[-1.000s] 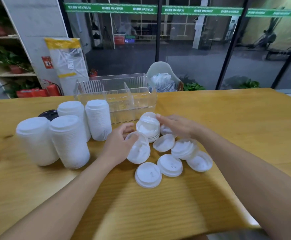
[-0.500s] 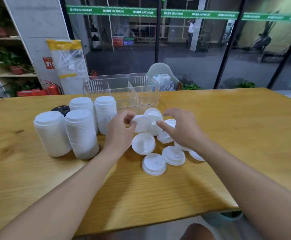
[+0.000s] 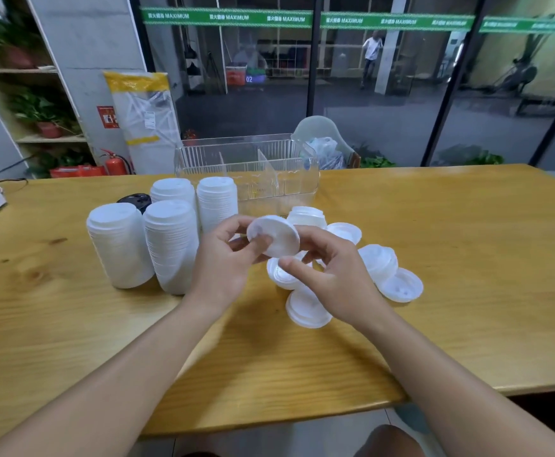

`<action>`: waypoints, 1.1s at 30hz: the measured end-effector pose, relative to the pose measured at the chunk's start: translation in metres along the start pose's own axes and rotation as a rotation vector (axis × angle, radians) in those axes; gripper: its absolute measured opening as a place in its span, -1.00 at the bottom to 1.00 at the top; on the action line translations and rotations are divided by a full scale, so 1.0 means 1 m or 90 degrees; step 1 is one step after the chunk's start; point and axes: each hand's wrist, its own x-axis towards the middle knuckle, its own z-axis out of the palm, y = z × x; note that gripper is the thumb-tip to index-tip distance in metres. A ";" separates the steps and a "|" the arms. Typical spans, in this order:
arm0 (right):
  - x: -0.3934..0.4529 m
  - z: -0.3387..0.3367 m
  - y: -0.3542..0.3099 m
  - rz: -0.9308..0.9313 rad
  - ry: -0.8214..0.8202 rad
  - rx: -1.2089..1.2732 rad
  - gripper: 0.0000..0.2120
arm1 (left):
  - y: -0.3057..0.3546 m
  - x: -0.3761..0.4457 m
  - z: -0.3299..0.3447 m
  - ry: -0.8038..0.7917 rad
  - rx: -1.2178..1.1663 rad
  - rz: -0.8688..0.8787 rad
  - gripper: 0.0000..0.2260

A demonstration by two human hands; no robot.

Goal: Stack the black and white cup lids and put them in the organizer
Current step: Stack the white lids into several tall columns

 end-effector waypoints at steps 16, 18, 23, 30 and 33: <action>-0.001 0.015 0.038 -0.286 0.111 -0.397 -0.73 | -0.011 -0.024 -0.032 -0.130 0.146 -0.012 -0.34; -0.001 0.018 0.040 -0.326 0.092 -0.452 -0.76 | -0.011 -0.021 -0.030 -0.102 0.153 -0.020 -0.39; -0.004 0.019 0.040 -0.342 0.075 -0.459 -0.77 | -0.014 -0.017 -0.035 -0.110 0.193 -0.026 -0.47; -0.009 0.008 0.037 -0.210 0.072 -0.319 -0.65 | -0.002 -0.022 -0.040 -0.134 0.310 0.028 -0.57; -0.011 -0.008 0.040 -0.117 0.082 -0.289 -0.70 | 0.001 -0.030 -0.055 -0.131 0.355 0.033 -0.54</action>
